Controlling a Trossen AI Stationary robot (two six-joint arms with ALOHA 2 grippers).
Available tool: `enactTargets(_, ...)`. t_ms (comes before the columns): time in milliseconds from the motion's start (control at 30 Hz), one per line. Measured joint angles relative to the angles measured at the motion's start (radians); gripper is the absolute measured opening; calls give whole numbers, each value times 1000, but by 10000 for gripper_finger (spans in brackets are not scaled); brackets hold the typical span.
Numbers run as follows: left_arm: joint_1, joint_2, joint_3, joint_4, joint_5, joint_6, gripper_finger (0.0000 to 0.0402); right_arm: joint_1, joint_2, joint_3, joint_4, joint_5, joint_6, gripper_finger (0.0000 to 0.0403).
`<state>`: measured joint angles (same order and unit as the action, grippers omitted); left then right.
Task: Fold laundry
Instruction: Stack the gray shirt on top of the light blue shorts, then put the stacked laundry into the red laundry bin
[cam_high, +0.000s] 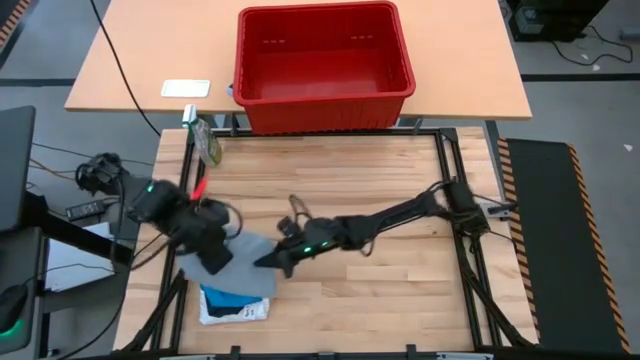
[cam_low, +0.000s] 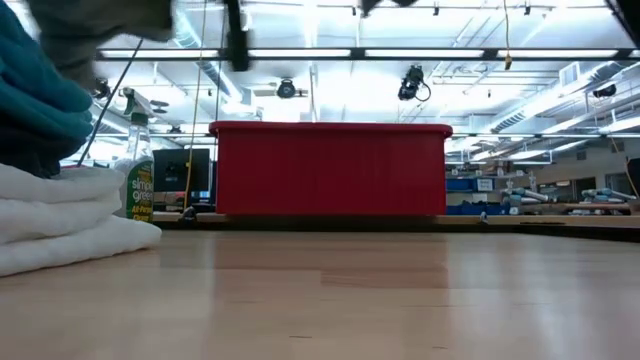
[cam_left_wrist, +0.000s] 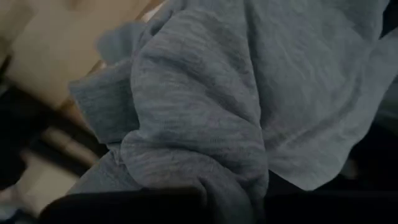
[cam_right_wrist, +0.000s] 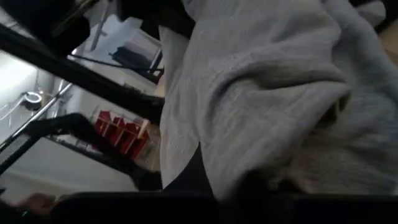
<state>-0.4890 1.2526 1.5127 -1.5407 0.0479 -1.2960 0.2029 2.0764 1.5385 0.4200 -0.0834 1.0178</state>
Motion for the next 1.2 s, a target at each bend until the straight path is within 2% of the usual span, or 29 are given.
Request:
enactTargets(133, -134, 8, -35, -18, -10, -101, 31, 14, 135, 173, -95, 16, 4, 21)
enactTargets(233, -235, 9, -117, 14, -6, -188, 35, 24, 205, 262, -192, 17, 9, 21)
enactTargets(367, -346, 8, -244, 146, 17, -307, 37, 33, 265, 324, -250, 11, 18, 22)
enactTargets(467, -390, 9, -334, 260, 16, -359, 39, 33, 301, 330, -252, -19, 61, 54)
enactTargets(733, -408, 8, -574, 481, 27, -407, 66, 34, 292, 329, -272, -33, 76, 227)
enactTargets(867, -393, 8, -628, 543, 33, -441, 77, 34, 239, 329, -369, -2, 47, 296)
enactTargets(1000, -361, 8, -628, 553, 19, -439, 78, 41, 179, 329, -584, 72, -2, 319)
enactTargets(1200, -258, 8, -628, 623, -73, -406, 79, 47, 95, 329, -881, 114, -77, 306)
